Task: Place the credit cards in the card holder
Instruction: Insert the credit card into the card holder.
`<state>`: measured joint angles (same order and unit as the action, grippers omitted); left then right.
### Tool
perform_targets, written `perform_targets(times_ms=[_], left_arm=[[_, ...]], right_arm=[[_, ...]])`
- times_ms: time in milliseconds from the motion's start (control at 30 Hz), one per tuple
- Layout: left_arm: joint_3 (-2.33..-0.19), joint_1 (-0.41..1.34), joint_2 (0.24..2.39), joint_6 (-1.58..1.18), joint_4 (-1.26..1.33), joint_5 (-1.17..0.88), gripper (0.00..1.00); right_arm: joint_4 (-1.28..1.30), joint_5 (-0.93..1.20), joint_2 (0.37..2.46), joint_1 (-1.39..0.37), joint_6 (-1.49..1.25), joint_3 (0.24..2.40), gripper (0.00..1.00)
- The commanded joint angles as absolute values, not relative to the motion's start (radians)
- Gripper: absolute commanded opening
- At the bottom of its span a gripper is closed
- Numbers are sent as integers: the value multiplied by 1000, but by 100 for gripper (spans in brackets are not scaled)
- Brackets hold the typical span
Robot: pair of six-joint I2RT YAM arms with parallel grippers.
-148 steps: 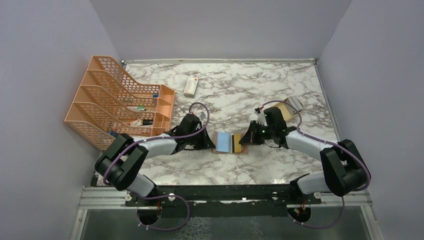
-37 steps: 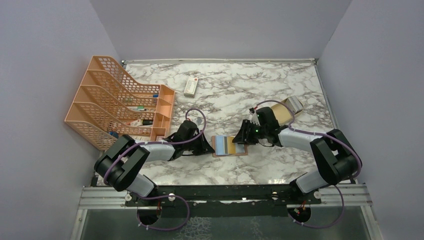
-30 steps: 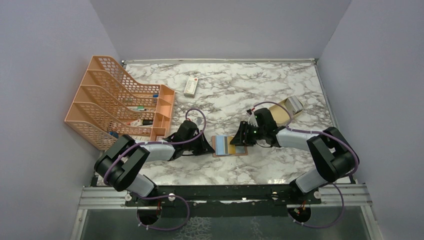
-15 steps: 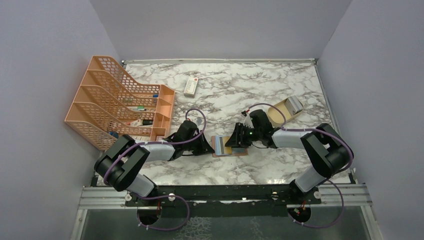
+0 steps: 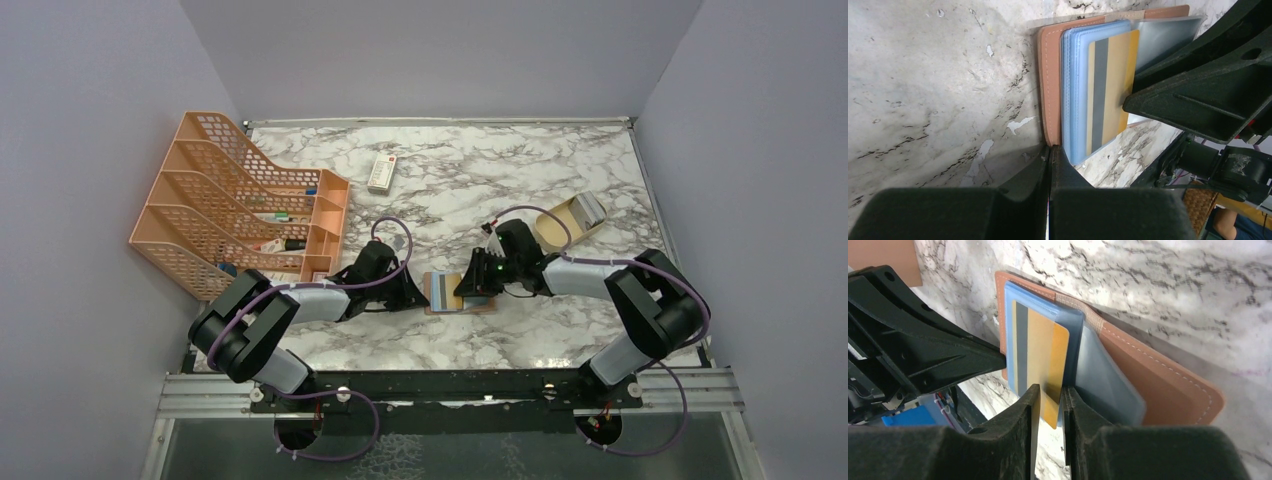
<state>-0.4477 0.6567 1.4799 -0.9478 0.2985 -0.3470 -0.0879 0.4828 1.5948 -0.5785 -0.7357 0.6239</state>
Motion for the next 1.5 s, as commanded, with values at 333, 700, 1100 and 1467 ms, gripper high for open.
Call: perform_targets(times_ms=[333, 700, 1100, 1467], left_arm=[[-434, 666, 1454, -944, 312, -332, 0], [-442, 666, 1467, -936, 312, -339, 0], [-445, 666, 1468, -936, 311, -343, 0], [-449, 666, 1470, -936, 311, -344, 0]], right_arm=[[84, 410, 1535, -598, -689, 680, 27], [36, 435, 1512, -607, -720, 663, 22], [10, 439, 1565, -624, -730, 679, 23], [-16, 464, 1556, -635, -729, 680, 23]])
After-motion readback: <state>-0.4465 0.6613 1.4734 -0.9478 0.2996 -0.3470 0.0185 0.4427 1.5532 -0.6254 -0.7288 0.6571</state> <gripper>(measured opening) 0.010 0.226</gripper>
